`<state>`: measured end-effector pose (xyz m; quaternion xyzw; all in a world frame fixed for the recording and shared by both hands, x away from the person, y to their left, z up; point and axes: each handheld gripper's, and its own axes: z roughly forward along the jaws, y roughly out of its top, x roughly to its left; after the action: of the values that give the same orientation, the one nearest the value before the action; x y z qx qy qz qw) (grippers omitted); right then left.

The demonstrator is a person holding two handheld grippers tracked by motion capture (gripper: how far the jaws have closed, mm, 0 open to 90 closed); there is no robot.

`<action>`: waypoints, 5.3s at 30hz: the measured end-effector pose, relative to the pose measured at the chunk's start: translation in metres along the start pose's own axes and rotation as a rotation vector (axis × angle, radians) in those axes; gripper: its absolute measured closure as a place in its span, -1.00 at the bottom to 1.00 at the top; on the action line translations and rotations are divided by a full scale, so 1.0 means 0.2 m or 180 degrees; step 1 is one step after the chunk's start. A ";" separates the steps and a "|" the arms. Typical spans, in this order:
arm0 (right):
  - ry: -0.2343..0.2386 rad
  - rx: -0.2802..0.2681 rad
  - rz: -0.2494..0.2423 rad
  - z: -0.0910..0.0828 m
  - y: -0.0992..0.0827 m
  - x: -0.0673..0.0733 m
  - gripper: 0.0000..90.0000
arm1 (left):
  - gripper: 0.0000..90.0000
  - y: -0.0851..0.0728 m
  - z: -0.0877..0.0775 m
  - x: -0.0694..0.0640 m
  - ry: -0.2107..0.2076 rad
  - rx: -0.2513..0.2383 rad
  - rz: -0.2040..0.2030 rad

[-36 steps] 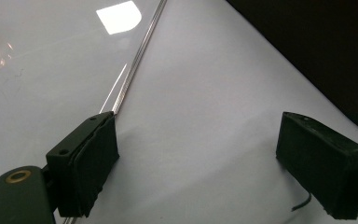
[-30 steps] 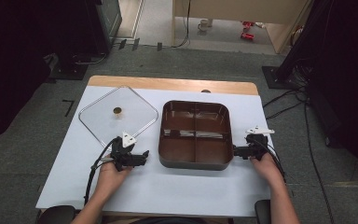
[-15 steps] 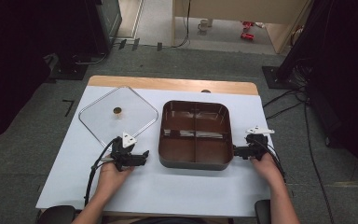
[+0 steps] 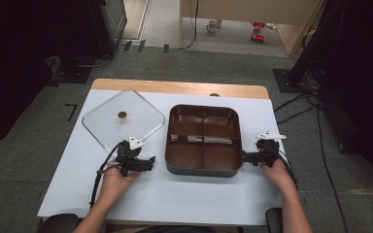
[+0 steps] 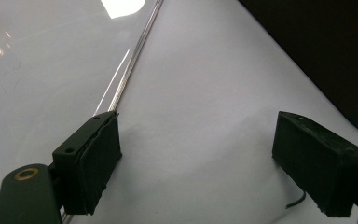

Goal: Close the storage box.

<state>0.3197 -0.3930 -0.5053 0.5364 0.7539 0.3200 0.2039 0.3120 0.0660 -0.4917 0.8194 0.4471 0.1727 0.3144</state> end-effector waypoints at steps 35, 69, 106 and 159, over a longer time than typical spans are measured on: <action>0.0000 0.0001 -0.0002 0.00 0.00 0.00 -1.00 | -0.42 0.12 -0.16 0.10 -0.0628 0.0115 0.0058; 0.0000 0.0000 -0.0001 0.00 0.00 0.00 -1.00 | -0.25 0.22 -0.15 0.27 -0.0607 0.0113 0.0012; 0.0000 -0.0002 -0.0001 0.00 0.00 0.00 -1.00 | -0.21 0.37 -0.05 0.64 -0.0315 -0.0073 -0.0198; -0.0002 -0.0004 -0.0001 0.00 0.00 0.00 -1.00 | 0.32 0.44 -0.06 0.75 -0.0172 -0.0091 -0.0334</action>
<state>0.3196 -0.3930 -0.5054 0.5362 0.7537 0.3203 0.2045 0.4413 0.1604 -0.4237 0.7947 0.4782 0.1401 0.3467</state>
